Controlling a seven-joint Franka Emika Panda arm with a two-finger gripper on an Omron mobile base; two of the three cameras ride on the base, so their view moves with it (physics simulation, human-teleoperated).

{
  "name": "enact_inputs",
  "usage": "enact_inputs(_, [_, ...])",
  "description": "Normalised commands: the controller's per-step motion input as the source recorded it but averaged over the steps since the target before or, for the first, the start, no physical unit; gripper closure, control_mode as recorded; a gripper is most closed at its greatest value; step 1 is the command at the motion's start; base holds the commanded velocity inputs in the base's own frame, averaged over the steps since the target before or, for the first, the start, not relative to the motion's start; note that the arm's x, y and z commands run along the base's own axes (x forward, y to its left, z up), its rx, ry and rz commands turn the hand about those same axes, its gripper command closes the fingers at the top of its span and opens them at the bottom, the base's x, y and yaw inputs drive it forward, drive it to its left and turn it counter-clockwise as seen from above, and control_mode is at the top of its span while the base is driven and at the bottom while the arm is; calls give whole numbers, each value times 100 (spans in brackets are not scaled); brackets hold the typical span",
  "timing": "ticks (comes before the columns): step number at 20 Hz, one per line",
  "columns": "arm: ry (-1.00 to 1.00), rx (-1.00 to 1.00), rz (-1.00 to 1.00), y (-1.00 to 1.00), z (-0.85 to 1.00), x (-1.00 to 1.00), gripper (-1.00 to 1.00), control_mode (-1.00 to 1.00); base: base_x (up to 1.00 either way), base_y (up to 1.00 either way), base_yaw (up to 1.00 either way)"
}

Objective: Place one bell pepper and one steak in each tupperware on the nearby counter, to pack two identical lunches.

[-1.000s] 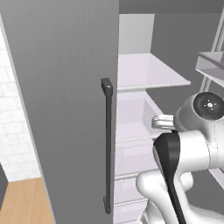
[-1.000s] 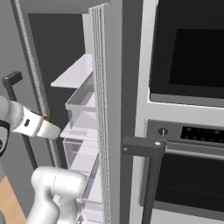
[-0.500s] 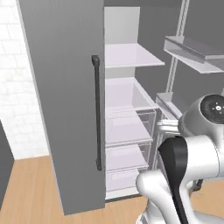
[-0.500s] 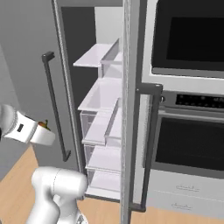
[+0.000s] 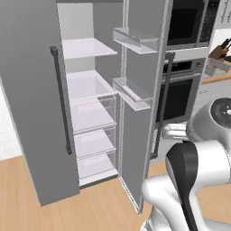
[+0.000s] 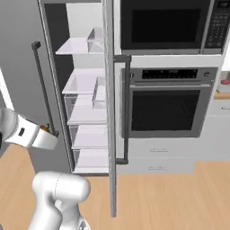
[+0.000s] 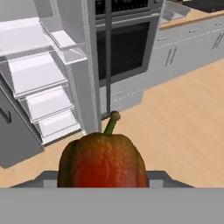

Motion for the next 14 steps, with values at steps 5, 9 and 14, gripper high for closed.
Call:
enact_inputs(5, [0, 0, 0, 0, 0, 0, 100, 100, -2, -37, -59])
enact_inputs(9, [0, 0, 0, 0, 0, 0, 100, 100, 18, -57, -54])
enact_inputs(14, [0, 0, 0, 0, 0, 0, 100, 100, 56, -64, -48])
